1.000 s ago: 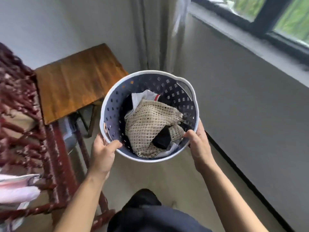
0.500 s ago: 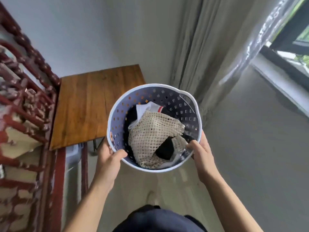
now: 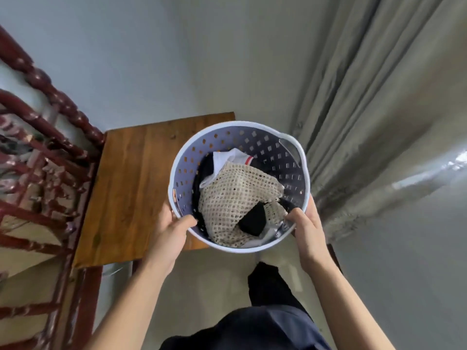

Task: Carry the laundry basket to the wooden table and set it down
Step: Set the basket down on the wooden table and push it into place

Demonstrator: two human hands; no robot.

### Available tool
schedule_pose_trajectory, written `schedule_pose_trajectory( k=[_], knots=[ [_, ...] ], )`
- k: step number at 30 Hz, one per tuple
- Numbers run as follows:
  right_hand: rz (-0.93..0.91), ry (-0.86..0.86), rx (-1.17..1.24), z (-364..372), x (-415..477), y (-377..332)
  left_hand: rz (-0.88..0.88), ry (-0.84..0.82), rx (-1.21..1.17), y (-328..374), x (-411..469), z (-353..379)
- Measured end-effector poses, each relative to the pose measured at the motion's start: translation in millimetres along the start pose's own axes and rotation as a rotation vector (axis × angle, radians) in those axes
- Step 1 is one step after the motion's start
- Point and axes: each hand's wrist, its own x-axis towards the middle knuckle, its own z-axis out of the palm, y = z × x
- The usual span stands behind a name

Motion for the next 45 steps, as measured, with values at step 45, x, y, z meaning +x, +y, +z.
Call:
schedule_pose_trajectory(
  k=[45],
  knots=[
    [0.328, -0.321, -0.48, 282.8, 211.6, 33.2, -0.494, 0.206, -0.18, -50.2, 270.0, -135.9]
  ],
)
